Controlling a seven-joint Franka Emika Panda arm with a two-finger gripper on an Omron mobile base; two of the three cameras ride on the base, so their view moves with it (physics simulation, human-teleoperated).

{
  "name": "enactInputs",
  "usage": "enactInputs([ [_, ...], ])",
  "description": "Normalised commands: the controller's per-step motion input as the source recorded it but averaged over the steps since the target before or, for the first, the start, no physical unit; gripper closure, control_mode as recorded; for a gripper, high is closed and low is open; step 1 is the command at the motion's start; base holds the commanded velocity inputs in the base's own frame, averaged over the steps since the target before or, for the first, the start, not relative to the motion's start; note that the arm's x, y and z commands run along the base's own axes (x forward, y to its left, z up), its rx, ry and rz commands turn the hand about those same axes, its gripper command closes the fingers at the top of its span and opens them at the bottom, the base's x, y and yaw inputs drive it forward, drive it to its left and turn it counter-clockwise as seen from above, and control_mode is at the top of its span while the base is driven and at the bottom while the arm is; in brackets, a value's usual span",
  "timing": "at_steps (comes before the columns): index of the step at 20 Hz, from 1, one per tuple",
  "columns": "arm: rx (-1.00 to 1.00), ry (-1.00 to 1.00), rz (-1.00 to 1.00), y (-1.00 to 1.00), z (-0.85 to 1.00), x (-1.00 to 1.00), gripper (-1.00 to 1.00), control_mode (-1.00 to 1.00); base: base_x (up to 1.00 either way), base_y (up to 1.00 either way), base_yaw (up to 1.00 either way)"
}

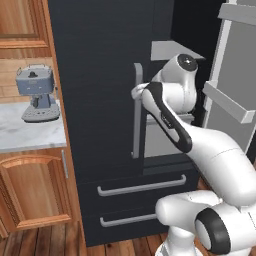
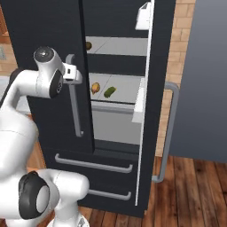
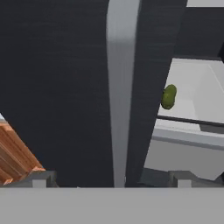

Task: Open the fridge, remove the kiwi, cucumber, and chicken drumstick, and place them on any counter.

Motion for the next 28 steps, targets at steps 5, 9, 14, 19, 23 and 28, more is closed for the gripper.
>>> enactInputs([
  [5,-0.02,0.00,0.00,0.00,-0.22,0.61,-1.00,-1.00,0.00,0.00,0.00],
  [9,-0.02,0.00,0.00,0.12,-0.28,0.46,-1.00,-1.00,0.00,0.00,0.00],
  [14,0.00,-0.01,-0.04,0.22,-0.29,0.44,-1.00,-1.00,0.00,0.00,0.00],
  [19,0.00,-0.05,-0.09,0.06,-0.19,0.43,-1.00,-1.00,0.00,0.00,0.00],
  [23,0.00,-0.02,-0.11,0.00,-0.17,0.40,-1.00,-1.00,0.00,0.00,0.00],
  [28,0.00,-0.01,-0.08,0.00,-0.12,0.43,-1.00,-1.00,0.00,0.00,0.00],
])
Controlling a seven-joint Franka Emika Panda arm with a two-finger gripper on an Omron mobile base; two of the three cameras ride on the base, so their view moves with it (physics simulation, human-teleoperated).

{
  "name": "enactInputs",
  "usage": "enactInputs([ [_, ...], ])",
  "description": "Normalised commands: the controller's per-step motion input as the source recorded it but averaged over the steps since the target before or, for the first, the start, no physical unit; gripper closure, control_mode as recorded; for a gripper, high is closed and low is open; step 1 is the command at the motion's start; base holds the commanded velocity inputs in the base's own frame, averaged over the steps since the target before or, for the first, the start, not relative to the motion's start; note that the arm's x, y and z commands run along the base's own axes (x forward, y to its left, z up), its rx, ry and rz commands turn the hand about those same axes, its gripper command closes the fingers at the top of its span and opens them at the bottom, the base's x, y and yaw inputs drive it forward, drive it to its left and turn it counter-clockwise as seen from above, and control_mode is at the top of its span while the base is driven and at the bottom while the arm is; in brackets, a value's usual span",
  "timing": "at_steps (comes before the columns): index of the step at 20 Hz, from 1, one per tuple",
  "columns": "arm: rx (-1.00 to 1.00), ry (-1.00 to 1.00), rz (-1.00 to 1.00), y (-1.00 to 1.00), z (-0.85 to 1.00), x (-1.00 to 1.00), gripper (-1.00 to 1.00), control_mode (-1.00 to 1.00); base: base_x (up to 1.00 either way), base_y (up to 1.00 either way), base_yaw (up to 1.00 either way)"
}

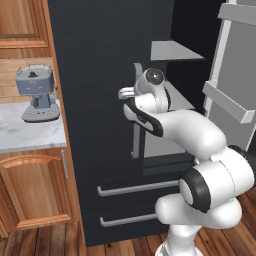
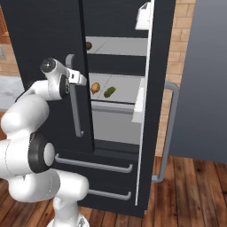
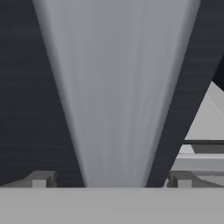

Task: Open the fridge, remove the kiwi, cucumber, and chicken drumstick, and place them on any counter.

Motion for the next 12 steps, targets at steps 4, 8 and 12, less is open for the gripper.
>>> enactInputs([
  [4,0.00,-0.01,0.00,0.14,-0.05,0.34,-1.00,-1.00,0.00,0.00,0.00],
  [8,0.00,0.00,0.00,0.54,-0.01,0.07,1.00,-1.00,0.00,0.00,0.00],
  [12,0.00,0.00,0.10,0.91,0.00,-0.55,1.00,-1.00,0.00,0.00,0.00],
])
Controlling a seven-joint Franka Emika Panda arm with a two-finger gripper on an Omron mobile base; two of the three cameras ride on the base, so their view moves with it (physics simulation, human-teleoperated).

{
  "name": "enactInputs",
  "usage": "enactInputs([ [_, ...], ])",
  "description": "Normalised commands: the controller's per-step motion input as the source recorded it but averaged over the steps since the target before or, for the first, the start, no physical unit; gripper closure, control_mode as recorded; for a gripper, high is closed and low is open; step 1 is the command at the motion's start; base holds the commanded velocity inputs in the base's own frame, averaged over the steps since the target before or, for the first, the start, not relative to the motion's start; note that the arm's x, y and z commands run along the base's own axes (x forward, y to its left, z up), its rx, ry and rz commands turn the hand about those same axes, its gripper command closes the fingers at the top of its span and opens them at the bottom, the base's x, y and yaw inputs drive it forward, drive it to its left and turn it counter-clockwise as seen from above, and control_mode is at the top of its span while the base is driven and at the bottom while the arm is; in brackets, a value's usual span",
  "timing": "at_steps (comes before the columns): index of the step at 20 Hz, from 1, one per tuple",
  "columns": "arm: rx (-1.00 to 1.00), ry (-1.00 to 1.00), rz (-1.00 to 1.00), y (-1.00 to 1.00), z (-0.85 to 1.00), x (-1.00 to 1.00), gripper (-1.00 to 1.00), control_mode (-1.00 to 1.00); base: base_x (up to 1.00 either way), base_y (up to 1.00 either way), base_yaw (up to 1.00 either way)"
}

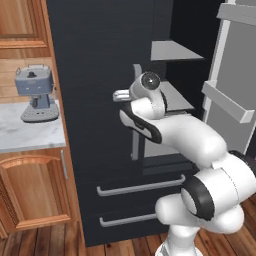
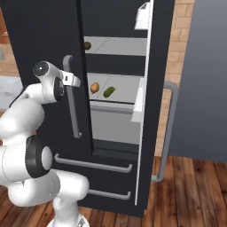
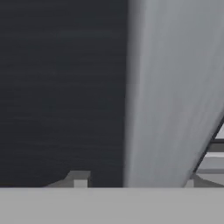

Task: Open the fridge, remove the kiwi, cucumber, and chicken drumstick, and place them on any counter.

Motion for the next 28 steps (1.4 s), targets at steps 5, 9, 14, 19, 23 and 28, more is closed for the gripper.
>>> enactInputs([
  [5,-0.02,0.02,0.17,1.00,0.00,-0.98,1.00,-1.00,0.00,0.00,0.00],
  [9,-0.02,0.00,0.17,1.00,0.00,-1.00,1.00,-1.00,0.00,0.00,0.00],
  [14,-0.02,0.01,0.20,1.00,0.00,-1.00,1.00,-1.00,0.00,0.00,0.00],
  [19,-0.04,0.03,0.22,1.00,0.00,-1.00,1.00,-1.00,0.00,0.00,0.00],
  [23,-0.05,0.02,0.15,0.91,0.00,-1.00,-1.00,-1.00,0.00,0.00,0.00],
  [28,0.03,-0.06,-0.03,-0.64,0.01,-1.00,-1.00,-1.00,0.00,0.00,0.00],
])
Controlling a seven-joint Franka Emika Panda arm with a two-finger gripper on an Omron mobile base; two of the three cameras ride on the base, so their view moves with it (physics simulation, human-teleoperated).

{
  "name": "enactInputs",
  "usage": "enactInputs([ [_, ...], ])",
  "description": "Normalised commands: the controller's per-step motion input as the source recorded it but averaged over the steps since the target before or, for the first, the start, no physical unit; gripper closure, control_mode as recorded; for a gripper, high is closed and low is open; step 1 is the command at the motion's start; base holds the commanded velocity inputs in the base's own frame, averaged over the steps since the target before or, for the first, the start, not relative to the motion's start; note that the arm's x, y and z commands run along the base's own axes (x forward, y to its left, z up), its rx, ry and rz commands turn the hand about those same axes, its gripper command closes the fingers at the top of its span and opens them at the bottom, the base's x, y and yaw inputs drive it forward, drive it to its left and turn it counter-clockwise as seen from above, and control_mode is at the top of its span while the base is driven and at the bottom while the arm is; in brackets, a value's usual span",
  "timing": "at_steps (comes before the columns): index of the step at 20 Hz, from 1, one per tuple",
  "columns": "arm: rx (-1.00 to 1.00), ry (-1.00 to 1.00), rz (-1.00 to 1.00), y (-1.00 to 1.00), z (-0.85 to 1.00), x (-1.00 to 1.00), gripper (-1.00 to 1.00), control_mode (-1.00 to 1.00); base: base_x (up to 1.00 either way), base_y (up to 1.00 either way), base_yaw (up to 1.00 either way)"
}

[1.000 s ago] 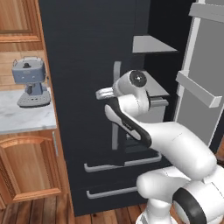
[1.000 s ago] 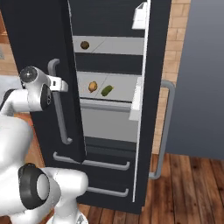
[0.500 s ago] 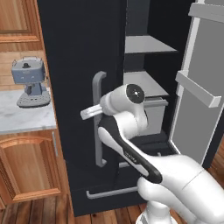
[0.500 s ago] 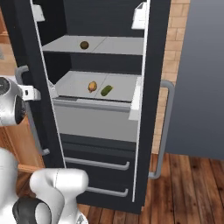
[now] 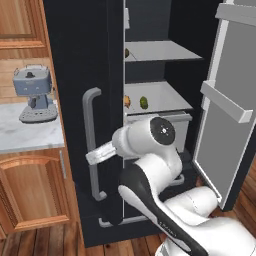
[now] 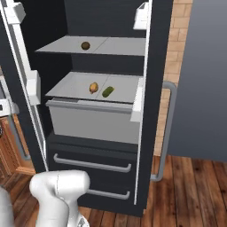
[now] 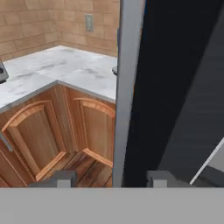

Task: Open the fridge, remove the kiwi, cucumber, and chicken drumstick, and place them on any counter.

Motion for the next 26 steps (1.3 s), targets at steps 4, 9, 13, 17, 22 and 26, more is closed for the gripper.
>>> enactInputs([
  [4,0.12,-0.09,-0.09,-1.00,0.12,-0.97,-1.00,-1.00,0.00,0.00,0.00],
  [9,0.20,-0.02,-0.07,-1.00,0.08,-0.19,-1.00,-1.00,0.00,0.00,0.00],
  [13,0.30,0.00,0.00,-1.00,0.00,0.57,-1.00,-1.00,0.00,0.00,0.00],
  [17,0.26,0.00,0.00,-1.00,0.03,0.96,-1.00,-1.00,0.00,0.00,0.00],
  [22,0.19,0.00,0.01,-0.46,0.00,1.00,-1.00,-1.00,0.00,0.00,0.00],
  [26,0.17,0.10,0.04,0.06,-0.12,1.00,-1.00,-1.00,0.00,0.00,0.00],
])
